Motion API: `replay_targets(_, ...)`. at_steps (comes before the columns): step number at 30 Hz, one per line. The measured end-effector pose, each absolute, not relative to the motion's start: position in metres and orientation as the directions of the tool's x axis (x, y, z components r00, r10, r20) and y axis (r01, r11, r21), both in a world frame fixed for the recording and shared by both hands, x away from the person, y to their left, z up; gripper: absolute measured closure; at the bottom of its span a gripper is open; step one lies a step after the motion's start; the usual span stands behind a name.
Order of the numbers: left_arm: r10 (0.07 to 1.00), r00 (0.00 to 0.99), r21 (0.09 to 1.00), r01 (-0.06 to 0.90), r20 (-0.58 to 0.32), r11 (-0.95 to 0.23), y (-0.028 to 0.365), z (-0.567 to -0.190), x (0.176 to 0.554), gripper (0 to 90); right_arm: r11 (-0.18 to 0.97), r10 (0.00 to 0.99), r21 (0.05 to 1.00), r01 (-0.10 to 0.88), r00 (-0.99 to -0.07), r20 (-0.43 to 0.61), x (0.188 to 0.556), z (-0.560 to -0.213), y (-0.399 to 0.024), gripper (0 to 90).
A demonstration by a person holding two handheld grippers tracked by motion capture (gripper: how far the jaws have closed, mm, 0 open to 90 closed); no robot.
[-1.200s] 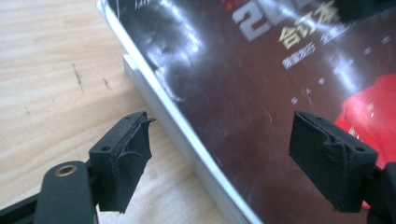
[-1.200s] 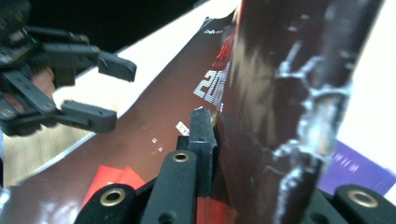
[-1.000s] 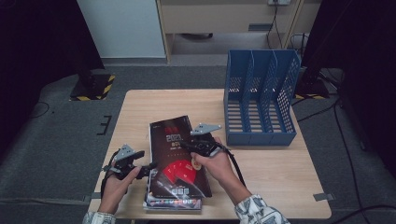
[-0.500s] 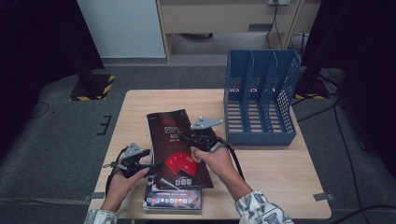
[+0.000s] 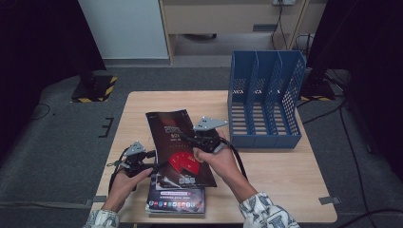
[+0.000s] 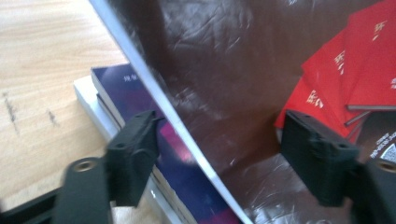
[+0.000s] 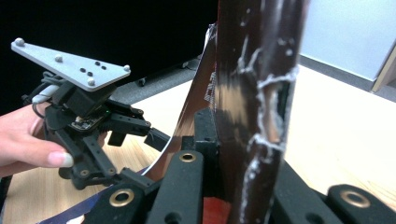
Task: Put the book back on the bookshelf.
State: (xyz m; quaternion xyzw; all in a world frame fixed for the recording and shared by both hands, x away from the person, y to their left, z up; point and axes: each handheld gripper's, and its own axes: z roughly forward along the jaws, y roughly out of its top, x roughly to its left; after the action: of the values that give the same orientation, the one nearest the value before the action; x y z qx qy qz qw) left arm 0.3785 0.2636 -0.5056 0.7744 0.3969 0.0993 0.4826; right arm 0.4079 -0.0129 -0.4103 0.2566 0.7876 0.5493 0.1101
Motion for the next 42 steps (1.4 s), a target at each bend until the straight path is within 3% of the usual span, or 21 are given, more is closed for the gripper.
replay_targets(3, 0.706, 0.661, 0.819, 0.536, -0.255, -0.205, 0.265, -0.506, 0.381, 37.0, 0.261, 0.519, 0.925, 0.276, -0.848, 0.106, 0.408, -0.409, -0.013, 86.9)
replay_targets(6, 0.709, 0.627, 0.802, 0.579, -0.322, -0.148, 0.274, -0.506, 0.384, 51.6, 0.263, 0.516, 0.926, 0.270, -0.851, 0.101, 0.408, -0.410, -0.012, 86.9)
replay_targets(11, 0.731, 0.617, 0.795, 0.582, -0.292, -0.173, 0.277, -0.501, 0.385, 75.7, 0.262, 0.515, 0.927, 0.267, -0.851, 0.100, 0.410, -0.410, -0.014, 86.8)
replay_targets(14, 0.739, 0.611, 0.794, 0.583, -0.285, -0.175, 0.276, -0.499, 0.385, 82.5, 0.266, 0.518, 0.924, 0.274, -0.849, 0.103, 0.412, -0.412, -0.016, 86.6)
replay_targets(26, 0.742, 0.611, 0.822, 0.550, -0.275, -0.148, 0.278, -0.490, 0.382, 85.2, 0.304, 0.529, 0.910, 0.281, -0.844, 0.084, 0.414, -0.407, -0.023, 81.9)
replay_targets(42, 0.757, 0.611, 0.874, 0.472, -0.232, -0.113, 0.281, -0.473, 0.375, 86.0, 0.322, 0.481, 0.915, 0.241, -0.875, 0.062, 0.416, -0.390, -0.022, 61.1)
